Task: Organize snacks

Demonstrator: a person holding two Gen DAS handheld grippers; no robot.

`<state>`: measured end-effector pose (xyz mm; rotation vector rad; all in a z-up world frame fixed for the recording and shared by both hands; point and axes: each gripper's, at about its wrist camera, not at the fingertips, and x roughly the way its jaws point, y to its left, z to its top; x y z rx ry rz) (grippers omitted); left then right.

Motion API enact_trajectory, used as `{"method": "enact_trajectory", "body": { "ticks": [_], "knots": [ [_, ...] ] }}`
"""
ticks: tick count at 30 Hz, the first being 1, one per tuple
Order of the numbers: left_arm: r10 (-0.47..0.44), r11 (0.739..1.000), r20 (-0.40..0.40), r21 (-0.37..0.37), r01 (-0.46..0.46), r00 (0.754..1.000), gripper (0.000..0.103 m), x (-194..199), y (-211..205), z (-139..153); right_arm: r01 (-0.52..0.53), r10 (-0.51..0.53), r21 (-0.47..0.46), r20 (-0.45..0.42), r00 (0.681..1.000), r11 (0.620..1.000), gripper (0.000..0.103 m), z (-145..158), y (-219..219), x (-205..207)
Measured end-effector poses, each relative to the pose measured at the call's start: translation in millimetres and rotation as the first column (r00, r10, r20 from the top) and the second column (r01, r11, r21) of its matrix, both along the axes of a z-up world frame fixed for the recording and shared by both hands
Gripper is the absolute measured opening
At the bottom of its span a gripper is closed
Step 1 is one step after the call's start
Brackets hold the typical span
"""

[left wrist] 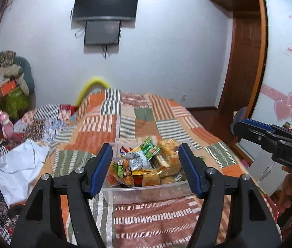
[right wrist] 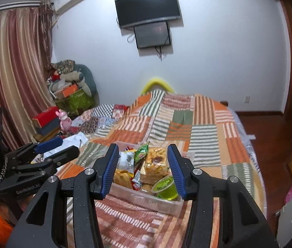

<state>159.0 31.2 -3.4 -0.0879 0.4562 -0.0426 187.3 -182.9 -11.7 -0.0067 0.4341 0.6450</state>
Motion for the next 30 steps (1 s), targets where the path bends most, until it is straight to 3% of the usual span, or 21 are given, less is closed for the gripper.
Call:
{"method": "enact_trajectory", "body": {
  "ticks": [4, 9, 16, 30],
  "knots": [
    [-0.007, 1.0, 0.065, 0.012, 0.007, 0.998, 0.07, -35.7, -2.3, 16.7, 0.012, -0.014, 0.025, 0.07, 0.997, 1.0, 0.061, 12.1, -10.9, -28.2],
    [0.015, 1.0, 0.129, 0.014, -0.017, 0.992, 0.093, -67.1, -4.4, 26.5, 0.028, -0.033, 0.038, 0.138, 0.99, 0.999, 0.08, 18.6, -15.3, -53.3],
    [0.034, 0.999, 0.17, 0.027, -0.039, 0.985, 0.101, -89.8, -8.2, 27.5, 0.056, -0.065, 0.055, 0.175, 0.982, 0.997, 0.103, 15.2, -16.3, -67.1],
    [0.04, 0.999, 0.178, 0.012, -0.043, 0.983, 0.101, -104.0, -9.7, 22.9, 0.068, -0.079, 0.075, 0.155, 0.985, 0.995, 0.103, 2.4, -17.6, -74.1]
  ]
}}
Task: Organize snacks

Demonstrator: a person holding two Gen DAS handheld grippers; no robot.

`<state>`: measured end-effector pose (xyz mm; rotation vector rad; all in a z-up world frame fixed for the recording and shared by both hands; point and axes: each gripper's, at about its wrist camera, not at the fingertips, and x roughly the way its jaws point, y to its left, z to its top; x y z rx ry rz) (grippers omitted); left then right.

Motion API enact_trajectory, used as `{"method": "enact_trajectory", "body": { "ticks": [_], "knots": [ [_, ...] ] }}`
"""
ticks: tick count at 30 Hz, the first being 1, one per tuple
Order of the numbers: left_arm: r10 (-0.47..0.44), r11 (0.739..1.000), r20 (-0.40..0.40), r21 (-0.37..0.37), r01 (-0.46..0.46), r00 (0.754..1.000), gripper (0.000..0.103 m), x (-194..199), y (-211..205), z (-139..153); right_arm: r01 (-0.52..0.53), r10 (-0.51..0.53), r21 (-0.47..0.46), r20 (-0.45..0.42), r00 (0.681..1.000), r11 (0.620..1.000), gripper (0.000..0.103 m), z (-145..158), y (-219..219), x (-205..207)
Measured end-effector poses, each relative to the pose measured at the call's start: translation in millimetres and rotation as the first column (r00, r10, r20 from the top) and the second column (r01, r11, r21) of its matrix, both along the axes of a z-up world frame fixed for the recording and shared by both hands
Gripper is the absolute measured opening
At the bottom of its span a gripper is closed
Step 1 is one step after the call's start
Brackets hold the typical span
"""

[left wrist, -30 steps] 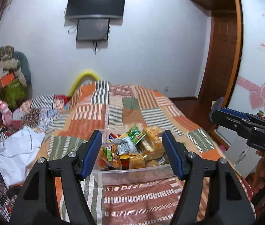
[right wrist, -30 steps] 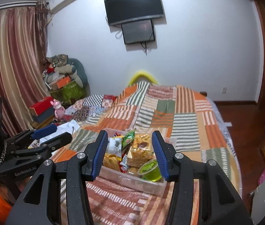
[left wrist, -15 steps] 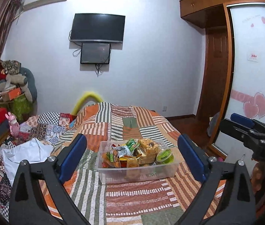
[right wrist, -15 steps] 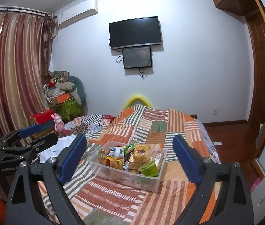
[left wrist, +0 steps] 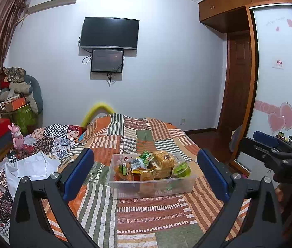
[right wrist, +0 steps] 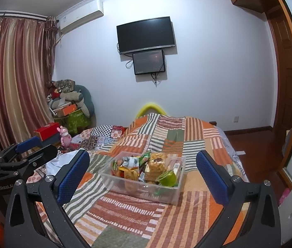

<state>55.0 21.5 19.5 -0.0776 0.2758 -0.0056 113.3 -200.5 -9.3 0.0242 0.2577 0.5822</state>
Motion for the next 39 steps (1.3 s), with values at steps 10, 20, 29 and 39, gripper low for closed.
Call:
{"method": "enact_trajectory", "body": {
  "ticks": [10, 20, 29, 39],
  "knots": [
    [0.002, 1.0, 0.002, -0.007, -0.002, 1.0, 0.102, -0.8, -0.5, -0.8, -0.001, 0.001, 0.004, -0.001, 1.0, 1.0, 0.103, 0.5, -0.9, -3.7],
    [0.002, 1.0, 0.0, -0.006, -0.002, 1.0, 0.102, 0.1, -1.8, -1.2, 0.004, -0.005, 0.005, 0.005, 1.0, 1.0, 0.103, 0.6, -2.3, -7.2],
    [0.001, 1.0, 0.005, 0.0, -0.001, 1.0, 0.102, -0.8, -4.2, 0.3, 0.008, -0.008, 0.012, -0.001, 1.0, 1.0, 0.103, 2.5, -5.8, -8.0],
    [-0.001, 1.0, -0.008, -0.018, 0.001, 1.0, 0.103, 1.3, -2.7, 0.1, 0.007, -0.007, 0.011, 0.002, 1.0, 1.0, 0.103, 5.1, -5.7, -7.6]
  ]
}}
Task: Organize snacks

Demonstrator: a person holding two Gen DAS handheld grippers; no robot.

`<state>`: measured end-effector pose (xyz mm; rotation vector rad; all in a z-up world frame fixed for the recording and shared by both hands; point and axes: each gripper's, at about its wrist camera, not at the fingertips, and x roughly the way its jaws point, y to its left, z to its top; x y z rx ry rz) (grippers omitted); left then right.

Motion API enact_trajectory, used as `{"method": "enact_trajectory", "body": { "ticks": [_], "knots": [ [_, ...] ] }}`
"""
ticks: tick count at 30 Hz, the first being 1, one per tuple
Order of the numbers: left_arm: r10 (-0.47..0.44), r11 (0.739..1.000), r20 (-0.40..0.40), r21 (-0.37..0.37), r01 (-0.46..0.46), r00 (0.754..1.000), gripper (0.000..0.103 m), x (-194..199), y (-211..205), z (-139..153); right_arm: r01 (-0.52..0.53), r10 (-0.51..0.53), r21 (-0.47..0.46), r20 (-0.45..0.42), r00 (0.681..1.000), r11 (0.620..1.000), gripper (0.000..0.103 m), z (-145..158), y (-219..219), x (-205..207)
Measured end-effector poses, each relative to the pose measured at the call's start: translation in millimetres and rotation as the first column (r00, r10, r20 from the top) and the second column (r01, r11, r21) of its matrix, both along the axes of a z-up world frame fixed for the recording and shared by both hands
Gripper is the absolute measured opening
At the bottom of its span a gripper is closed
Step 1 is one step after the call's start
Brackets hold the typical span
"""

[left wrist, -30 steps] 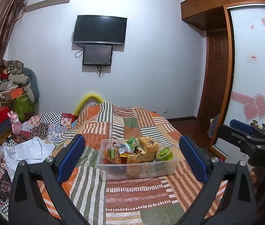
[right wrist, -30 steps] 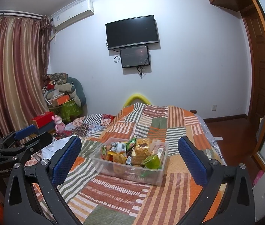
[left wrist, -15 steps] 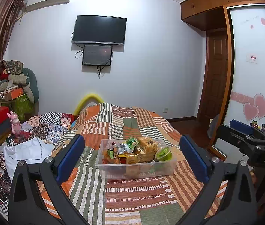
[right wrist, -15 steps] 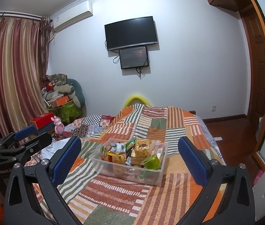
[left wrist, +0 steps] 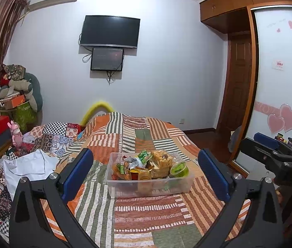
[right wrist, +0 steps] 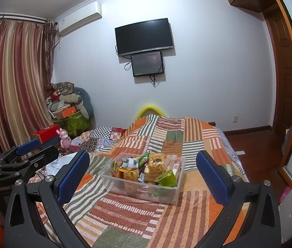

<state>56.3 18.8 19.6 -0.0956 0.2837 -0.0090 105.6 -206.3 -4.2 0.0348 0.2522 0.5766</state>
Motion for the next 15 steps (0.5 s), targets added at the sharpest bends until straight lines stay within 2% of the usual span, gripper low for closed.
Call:
{"method": "enact_trajectory", "body": {
  "ticks": [15],
  "knots": [
    [-0.024, 0.999, 0.017, 0.025, 0.023, 1.0, 0.103, -3.9, -7.2, 0.2, 0.005, -0.005, -0.001, 0.002, 1.0, 1.0, 0.103, 2.1, 0.7, 0.0]
  ]
}}
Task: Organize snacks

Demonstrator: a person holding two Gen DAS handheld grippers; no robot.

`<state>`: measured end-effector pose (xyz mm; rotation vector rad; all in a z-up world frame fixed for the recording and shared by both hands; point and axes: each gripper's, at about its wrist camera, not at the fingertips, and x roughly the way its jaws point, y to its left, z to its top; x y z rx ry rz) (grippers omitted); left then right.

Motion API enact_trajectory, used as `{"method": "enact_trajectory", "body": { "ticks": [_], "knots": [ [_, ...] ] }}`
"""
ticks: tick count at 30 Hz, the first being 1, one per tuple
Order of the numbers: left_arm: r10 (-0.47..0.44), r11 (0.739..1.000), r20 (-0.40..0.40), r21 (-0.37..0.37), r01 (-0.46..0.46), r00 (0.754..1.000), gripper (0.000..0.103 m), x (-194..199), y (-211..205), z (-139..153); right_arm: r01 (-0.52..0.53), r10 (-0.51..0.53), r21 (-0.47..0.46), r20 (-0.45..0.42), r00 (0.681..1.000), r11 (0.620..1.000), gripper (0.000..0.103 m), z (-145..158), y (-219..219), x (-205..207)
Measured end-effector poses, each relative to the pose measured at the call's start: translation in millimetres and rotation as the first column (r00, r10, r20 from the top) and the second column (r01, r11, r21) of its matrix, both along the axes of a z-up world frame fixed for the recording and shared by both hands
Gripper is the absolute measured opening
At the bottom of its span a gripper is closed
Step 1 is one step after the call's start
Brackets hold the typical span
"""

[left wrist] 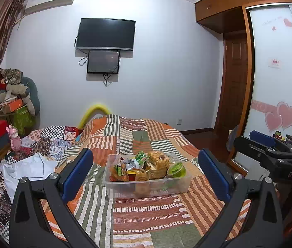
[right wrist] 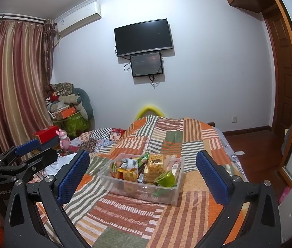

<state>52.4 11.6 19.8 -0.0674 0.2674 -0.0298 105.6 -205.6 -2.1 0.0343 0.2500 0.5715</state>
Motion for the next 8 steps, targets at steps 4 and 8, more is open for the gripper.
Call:
{"method": "enact_trajectory", "body": {
  "ticks": [4, 8],
  "knots": [
    [-0.002, 1.0, 0.001, 0.003, 0.002, 1.0, 0.103, -0.7, -1.1, 0.2, 0.002, -0.002, 0.0, 0.001, 1.0, 1.0, 0.103, -0.5, -0.8, 0.5],
    [-0.001, 1.0, -0.001, -0.007, 0.001, 1.0, 0.103, -1.3, 0.1, 0.8, 0.003, -0.003, 0.001, 0.0, 1.0, 1.0, 0.103, -0.1, -0.7, 0.7]
  ]
}}
